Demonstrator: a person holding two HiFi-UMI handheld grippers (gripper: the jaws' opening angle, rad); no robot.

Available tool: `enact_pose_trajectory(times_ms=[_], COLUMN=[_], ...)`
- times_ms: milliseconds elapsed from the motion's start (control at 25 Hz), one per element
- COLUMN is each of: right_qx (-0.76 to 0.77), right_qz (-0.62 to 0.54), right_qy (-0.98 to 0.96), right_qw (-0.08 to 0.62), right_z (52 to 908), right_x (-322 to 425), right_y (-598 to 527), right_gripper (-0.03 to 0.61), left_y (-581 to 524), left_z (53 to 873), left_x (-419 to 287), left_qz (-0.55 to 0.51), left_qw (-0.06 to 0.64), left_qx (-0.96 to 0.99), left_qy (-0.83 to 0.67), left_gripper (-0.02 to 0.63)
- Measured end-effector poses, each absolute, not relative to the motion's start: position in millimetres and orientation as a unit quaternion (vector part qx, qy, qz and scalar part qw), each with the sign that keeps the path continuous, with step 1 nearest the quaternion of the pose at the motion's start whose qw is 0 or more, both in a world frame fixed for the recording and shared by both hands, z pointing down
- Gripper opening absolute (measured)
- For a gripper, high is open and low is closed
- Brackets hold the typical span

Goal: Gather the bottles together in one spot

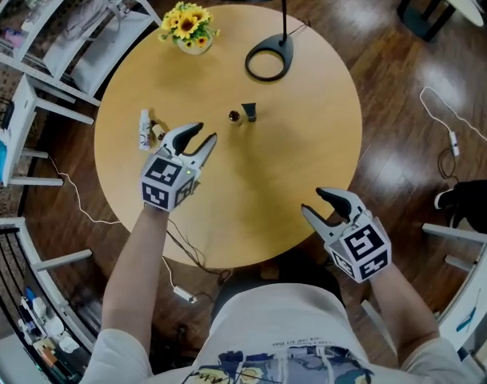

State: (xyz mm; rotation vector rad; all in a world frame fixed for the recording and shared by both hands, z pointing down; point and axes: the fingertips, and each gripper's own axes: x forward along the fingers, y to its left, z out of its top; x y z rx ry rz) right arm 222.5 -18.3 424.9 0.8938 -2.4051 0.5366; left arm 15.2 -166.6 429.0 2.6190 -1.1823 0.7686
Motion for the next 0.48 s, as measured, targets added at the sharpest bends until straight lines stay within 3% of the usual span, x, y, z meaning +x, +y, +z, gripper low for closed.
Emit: enact_pose_trajectory(times_ms=[280, 480], right_qx=[0.295, 0.296], right_qz=[0.162, 0.152], right_qy=[-0.906, -0.91], right_qw=[0.258, 0.247], right_z=[398.3, 380.4], right_x=[187.2, 162.6], right_y=[9.6, 23.8], right_gripper=[0.201, 0.201], left_y=[-62.6, 26.8], left_z=[361.5, 344.6], left_x=[-20.9, -44.6], left_qz=[0.178, 0.126], left_qw=[0.138, 0.221], left_qx=[0.848, 0.82], left_qy=[-0.48, -0.513], left_gripper=[0.144, 0.149])
